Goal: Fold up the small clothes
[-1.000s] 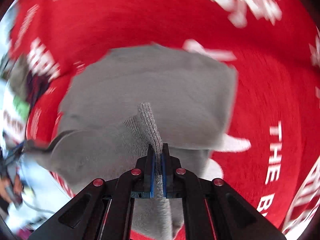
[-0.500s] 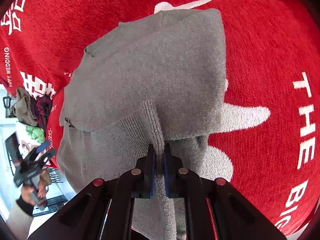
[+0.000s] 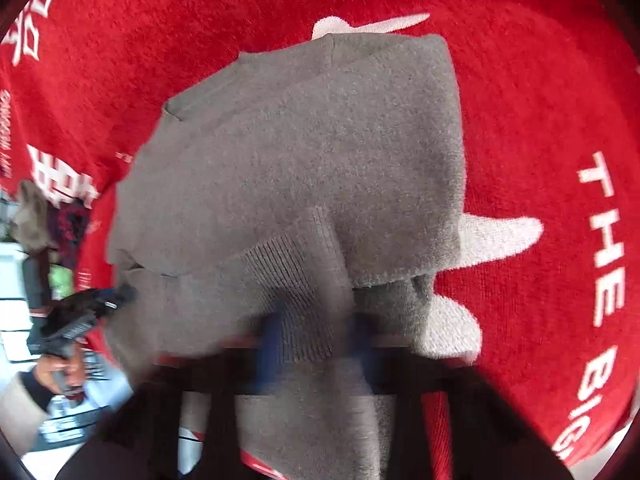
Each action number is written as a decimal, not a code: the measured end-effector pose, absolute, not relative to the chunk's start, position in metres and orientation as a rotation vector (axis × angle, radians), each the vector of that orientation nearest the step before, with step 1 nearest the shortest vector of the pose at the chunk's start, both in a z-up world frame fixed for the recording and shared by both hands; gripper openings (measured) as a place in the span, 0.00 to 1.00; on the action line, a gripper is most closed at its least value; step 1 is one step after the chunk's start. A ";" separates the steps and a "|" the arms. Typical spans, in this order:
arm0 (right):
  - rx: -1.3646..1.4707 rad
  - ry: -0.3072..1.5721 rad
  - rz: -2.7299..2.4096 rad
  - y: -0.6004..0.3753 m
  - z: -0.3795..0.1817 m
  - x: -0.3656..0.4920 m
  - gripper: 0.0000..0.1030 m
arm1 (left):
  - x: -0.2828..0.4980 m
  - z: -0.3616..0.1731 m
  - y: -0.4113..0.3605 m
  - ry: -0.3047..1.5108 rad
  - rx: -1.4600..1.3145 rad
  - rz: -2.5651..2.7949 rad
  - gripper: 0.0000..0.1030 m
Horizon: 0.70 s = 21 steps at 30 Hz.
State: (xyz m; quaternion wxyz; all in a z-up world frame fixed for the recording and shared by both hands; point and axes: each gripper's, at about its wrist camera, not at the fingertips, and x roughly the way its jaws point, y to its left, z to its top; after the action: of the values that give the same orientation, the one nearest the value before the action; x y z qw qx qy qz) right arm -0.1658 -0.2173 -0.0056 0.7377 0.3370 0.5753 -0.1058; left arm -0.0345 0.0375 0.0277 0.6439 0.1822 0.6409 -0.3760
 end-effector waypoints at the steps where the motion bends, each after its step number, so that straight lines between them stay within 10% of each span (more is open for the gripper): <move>1: 0.715 1.255 -0.242 -0.212 0.001 -0.167 0.06 | -0.035 0.041 0.042 1.430 0.394 -0.863 0.09; 13: 0.484 1.017 -0.252 -0.217 0.123 -0.130 0.06 | 0.010 0.134 0.054 1.204 0.251 -0.866 0.07; 21: 0.443 1.051 -0.264 -0.259 0.075 -0.032 0.06 | 0.087 0.078 0.014 1.188 0.248 -0.735 0.07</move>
State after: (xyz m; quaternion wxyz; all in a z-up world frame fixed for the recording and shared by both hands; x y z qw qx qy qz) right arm -0.0318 -0.2589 0.0746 0.8336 0.2090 0.4959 -0.1247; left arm 0.0867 0.0141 0.0781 0.7587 0.1138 0.5456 -0.3374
